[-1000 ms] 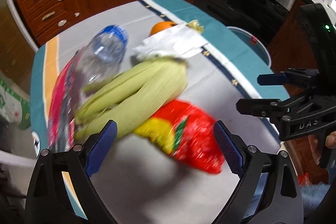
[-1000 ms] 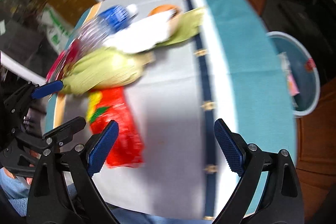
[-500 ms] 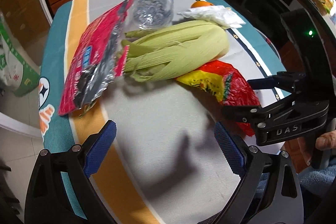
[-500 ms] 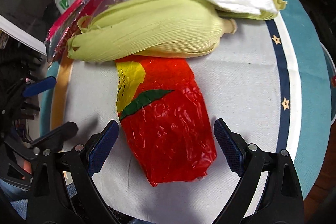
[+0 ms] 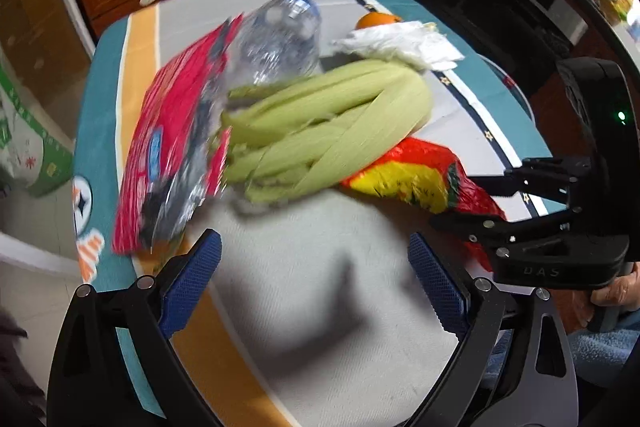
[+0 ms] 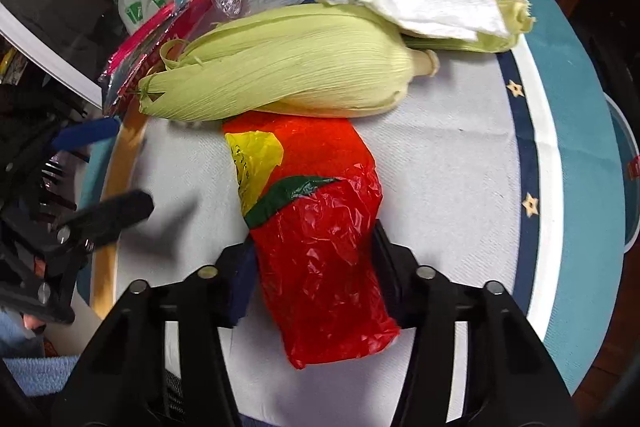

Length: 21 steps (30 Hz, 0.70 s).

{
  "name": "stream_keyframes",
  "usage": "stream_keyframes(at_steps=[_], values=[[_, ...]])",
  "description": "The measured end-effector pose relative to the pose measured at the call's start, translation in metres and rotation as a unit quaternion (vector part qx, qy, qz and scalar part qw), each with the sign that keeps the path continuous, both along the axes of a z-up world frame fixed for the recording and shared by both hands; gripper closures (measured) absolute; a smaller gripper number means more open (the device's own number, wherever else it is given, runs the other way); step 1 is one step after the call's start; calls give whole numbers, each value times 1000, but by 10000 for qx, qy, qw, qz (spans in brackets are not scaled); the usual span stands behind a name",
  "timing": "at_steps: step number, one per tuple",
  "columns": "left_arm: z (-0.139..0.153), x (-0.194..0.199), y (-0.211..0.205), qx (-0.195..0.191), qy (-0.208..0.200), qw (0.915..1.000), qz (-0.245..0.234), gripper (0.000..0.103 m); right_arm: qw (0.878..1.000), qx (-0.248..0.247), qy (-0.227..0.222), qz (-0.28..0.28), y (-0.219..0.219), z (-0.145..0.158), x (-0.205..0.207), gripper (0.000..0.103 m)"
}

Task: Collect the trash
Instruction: 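Grasp the red plastic bag with the right tool while the left tool grasps the corn husk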

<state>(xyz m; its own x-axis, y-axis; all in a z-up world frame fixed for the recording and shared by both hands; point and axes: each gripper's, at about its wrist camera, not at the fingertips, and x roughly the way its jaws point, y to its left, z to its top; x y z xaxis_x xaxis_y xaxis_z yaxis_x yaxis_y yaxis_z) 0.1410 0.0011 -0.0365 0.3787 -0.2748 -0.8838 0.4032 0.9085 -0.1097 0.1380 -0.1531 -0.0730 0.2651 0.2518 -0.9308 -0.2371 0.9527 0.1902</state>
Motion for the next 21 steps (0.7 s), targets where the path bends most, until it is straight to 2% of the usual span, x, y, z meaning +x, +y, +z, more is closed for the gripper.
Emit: stream_keyframes(at_steps=[4, 8, 12, 16, 19, 21], values=[[15, 14, -28, 301, -339, 9984, -340, 9, 10000, -46, 12, -64, -26, 7, -12, 58], [15, 32, -57, 559, -434, 9954, -641, 8, 9994, -141, -39, -325, -59, 12, -22, 58], [1, 49, -80, 1020, -518, 9893, -908, 8, 9973, -108, -64, -728, -98, 16, -29, 58], [-21, 61, -94, 1355, -348, 9833, -1160, 8, 9931, -35, -108, -1168, -136, 18, -37, 58], [-33, 60, -102, 1654, -389, 9780, -1212, 6, 9895, 86, -141, -1438, -150, 16, -32, 58], [-34, 60, -104, 1699, -377, 9788, -1077, 7, 9882, 173, -158, -1514, -152, 13, -30, 58]])
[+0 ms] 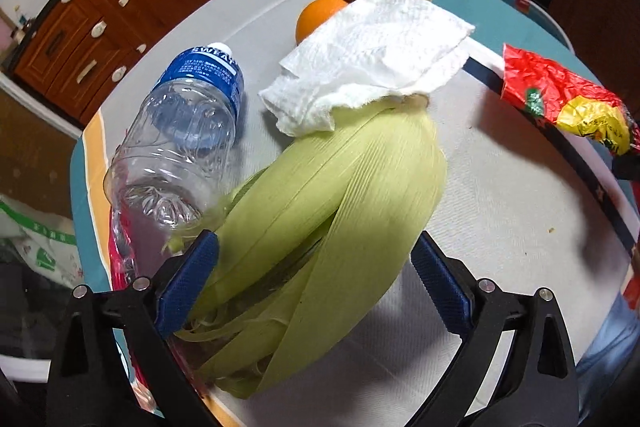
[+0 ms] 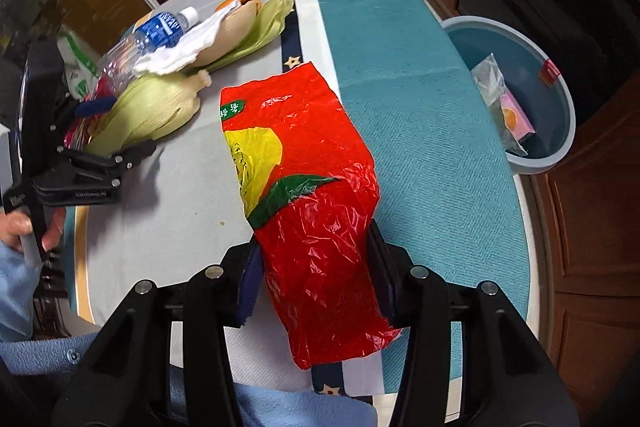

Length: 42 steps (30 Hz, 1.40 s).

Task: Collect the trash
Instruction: 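Grasp the red plastic bag with the right tool while the left tool grasps the corn husk, then carry the corn husk and red bag over the teal bin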

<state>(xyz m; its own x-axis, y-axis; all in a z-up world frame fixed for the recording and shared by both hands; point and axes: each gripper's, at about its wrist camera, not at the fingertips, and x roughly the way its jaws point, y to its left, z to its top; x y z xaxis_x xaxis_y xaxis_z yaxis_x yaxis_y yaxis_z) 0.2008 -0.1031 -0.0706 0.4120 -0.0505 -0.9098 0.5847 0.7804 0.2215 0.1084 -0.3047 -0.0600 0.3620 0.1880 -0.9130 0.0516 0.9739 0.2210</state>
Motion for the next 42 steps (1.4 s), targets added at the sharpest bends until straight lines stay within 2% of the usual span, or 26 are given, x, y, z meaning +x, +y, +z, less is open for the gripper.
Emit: stream_keyframes(at_steps=[1, 2, 3, 4, 5, 11, 18, 21, 24, 25, 26, 27, 29, 33, 36, 39, 40, 41, 42], values=[[1, -1, 0, -66, -4, 9999, 107, 19, 10000, 30, -9, -17, 0, -1, 1, 58], [3, -2, 0, -80, -24, 9999, 150, 38, 10000, 65, -14, -25, 0, -3, 3, 58], [5, -3, 0, -70, -33, 9997, 217, 47, 10000, 93, -18, -31, -1, -2, 1, 58], [7, -4, 0, -76, -11, 9996, 267, 67, 9999, 143, -25, -40, -1, -3, 1, 58], [10, -6, 1, -156, 63, 9994, 319, 74, 9998, 178, -34, -45, -2, -3, 1, 58], [35, -33, -4, -631, 356, 9967, 364, 91, 9993, 337, -133, -134, -14, -4, -2, 58], [56, -61, -36, -1168, 719, 9905, -75, 92, 9982, 417, -312, -312, -33, 2, -9, 58], [51, -68, -50, -1151, 777, 9902, -172, 90, 9975, 455, -395, -379, -41, 6, -14, 58], [38, -65, -59, -914, 834, 9922, -130, 79, 9973, 457, -422, -384, -45, 7, -18, 58], [37, -66, -62, -828, 804, 9932, -137, 68, 9973, 457, -422, -379, -45, 7, -19, 58], [36, -64, -64, -746, 746, 9943, -158, 51, 9974, 459, -420, -367, -45, 7, -20, 58], [37, -64, -65, -660, 661, 9955, -178, 44, 9974, 461, -420, -361, -45, 7, -20, 58], [39, -66, -75, -435, 443, 9976, -315, 37, 9973, 484, -425, -342, -46, 6, -20, 57], [33, -57, -95, -150, 424, 9978, -493, 29, 9968, 547, -465, -356, -48, 6, -17, 57], [19, -51, -108, 20, 563, 9969, -552, 28, 9965, 565, -494, -371, -50, 6, -16, 57], [5, -50, -114, 14, 730, 9958, -550, 28, 9965, 524, -511, -396, -55, 7, -15, 57], [2, -51, -114, -43, 749, 9958, -517, 34, 9965, 516, -519, -414, -57, 7, -15, 57], [0, -52, -115, -20, 659, 9967, -471, 49, 9964, 506, -527, -437, -60, 7, -15, 57], [1, -54, -115, 20, 539, 9976, -439, 56, 9963, 496, -532, -459, -63, 7, -15, 57]])
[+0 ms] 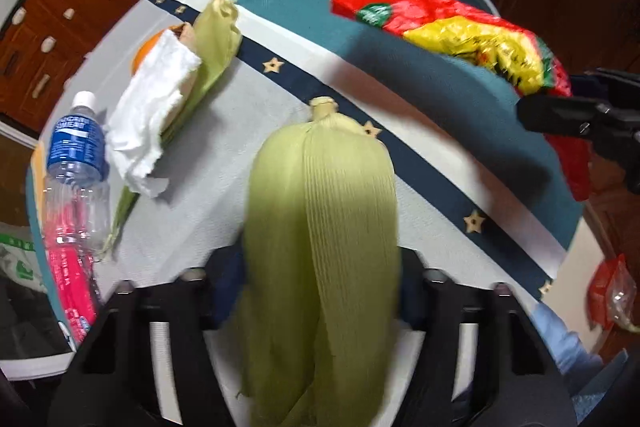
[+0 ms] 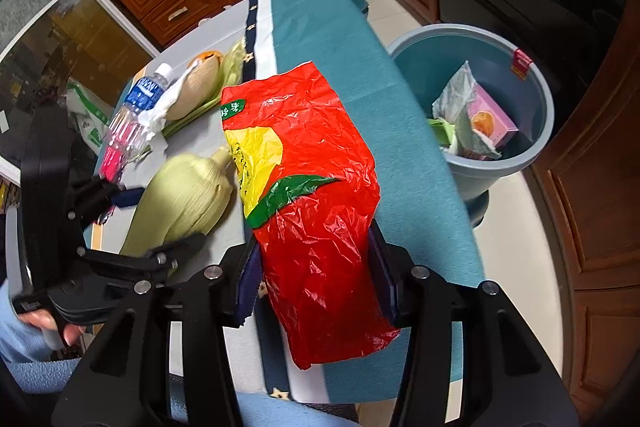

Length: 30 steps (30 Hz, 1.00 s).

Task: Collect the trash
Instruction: 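Carry the corn husk and red bag over the teal bin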

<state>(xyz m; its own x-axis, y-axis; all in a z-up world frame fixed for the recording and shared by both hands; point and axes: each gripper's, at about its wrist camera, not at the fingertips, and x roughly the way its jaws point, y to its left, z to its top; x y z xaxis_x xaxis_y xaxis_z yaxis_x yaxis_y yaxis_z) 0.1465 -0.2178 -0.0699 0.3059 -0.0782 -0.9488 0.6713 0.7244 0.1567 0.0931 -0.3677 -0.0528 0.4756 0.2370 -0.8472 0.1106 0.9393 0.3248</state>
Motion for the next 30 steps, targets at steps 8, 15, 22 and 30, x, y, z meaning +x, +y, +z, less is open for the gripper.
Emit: stream_keyframes(at_steps=[8, 15, 22, 30], values=[[35, -6, -17, -402, -133, 9991, -73, 83, 9995, 40, -158, -276, -33, 6, 3, 57], [73, 24, -79, -932, 51, 9955, -151, 83, 9955, -239, -483, -780, -95, 39, 6, 57], [70, 45, -182, -1417, 762, 9868, -209, 83, 9932, -572, -205, -990, -156, 50, 25, 57], [25, 79, -236, -1541, 1411, 9775, 306, 83, 9917, -789, 677, -757, -190, 15, 70, 57]])
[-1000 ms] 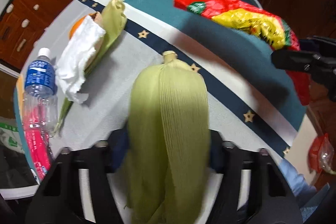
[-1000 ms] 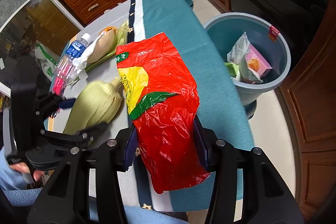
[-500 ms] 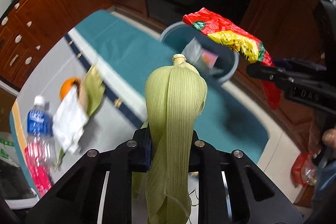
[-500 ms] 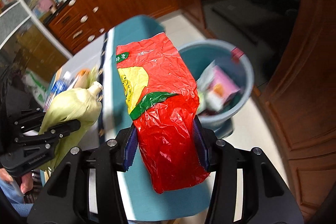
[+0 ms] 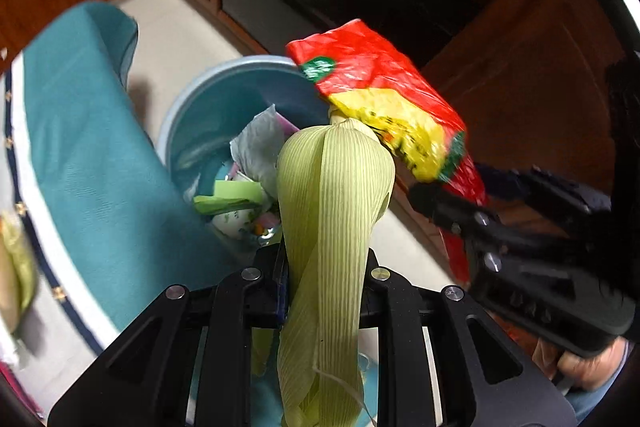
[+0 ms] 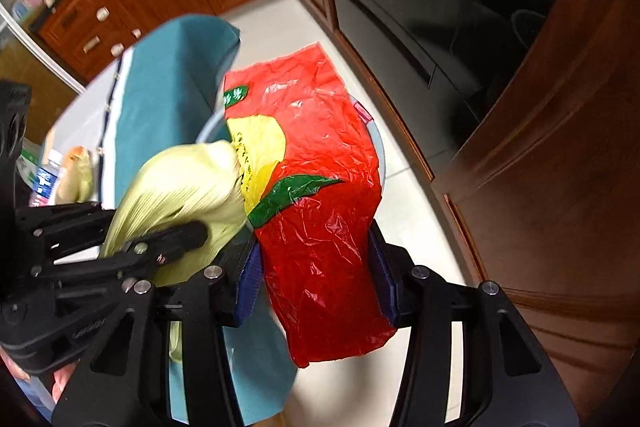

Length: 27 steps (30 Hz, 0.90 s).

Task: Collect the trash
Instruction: 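Carry the corn husk and red bag over the teal bin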

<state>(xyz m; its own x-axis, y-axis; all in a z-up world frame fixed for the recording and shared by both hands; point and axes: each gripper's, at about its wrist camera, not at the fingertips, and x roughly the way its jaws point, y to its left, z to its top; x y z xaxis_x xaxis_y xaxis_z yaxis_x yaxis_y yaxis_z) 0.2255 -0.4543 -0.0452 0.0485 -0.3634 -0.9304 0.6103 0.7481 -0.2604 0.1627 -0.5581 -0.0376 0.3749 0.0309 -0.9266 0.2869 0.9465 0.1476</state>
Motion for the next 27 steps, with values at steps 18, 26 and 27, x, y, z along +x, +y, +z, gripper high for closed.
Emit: stream_keyframes(at_steps=[18, 26, 27], values=[[-43, 54, 7, 607, -141, 9971, 445, 45, 9961, 233, 774, 367, 0, -58, 58, 51], [-37, 56, 17, 466, -139, 9980, 410, 43, 9931, 901, 746, -32, -16, -67, 71, 35], [-37, 56, 18, 464, -154, 9980, 405, 43, 9928, 931, 752, -62, -17, -67, 71, 32]])
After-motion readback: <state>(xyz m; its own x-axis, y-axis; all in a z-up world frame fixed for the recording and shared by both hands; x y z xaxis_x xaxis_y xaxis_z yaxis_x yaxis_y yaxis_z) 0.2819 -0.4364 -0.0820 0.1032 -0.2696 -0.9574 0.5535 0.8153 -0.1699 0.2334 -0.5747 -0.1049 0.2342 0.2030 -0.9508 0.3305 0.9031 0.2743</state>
